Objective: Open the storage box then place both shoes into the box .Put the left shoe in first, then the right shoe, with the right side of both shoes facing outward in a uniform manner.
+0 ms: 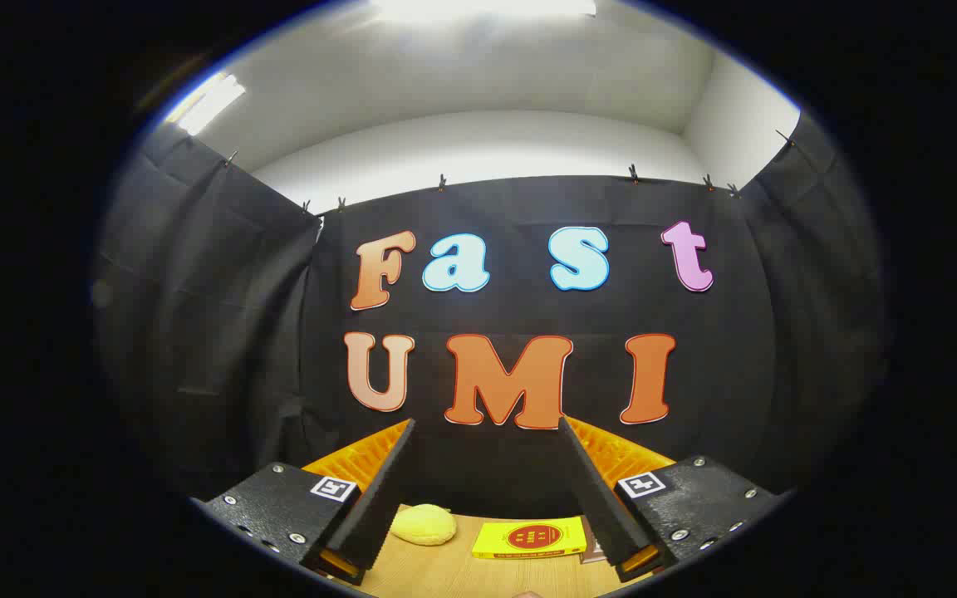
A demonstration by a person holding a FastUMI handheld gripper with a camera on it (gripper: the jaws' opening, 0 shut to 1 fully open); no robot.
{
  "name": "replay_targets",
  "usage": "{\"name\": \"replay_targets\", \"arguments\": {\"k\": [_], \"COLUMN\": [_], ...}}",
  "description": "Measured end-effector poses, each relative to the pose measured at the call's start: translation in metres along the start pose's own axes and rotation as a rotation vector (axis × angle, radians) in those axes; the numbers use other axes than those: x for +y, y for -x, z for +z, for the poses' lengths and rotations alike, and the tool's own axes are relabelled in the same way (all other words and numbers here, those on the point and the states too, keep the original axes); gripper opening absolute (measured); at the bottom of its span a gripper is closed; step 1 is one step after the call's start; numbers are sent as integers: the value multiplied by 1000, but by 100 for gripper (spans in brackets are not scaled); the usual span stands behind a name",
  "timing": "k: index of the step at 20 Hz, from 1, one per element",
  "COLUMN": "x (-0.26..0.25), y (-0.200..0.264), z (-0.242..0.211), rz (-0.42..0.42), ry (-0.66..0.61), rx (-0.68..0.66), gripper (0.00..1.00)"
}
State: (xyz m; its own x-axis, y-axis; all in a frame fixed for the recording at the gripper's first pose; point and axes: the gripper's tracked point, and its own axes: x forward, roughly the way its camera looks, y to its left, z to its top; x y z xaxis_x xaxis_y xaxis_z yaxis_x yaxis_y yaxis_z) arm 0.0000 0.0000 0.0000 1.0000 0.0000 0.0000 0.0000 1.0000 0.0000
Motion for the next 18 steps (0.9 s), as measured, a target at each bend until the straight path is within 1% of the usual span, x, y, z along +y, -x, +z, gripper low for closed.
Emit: {"name": "replay_targets", "arguments": {"k": [6,9,15,18], "x": [7,9,0,1], "y": [0,1,0,1], "z": [3,0,-1,-10], "rz": [23,29,6,11], "ry": [7,-5,-7,-24], "rx": [-6,11,11,31], "gripper": [98,98,98,98]}}
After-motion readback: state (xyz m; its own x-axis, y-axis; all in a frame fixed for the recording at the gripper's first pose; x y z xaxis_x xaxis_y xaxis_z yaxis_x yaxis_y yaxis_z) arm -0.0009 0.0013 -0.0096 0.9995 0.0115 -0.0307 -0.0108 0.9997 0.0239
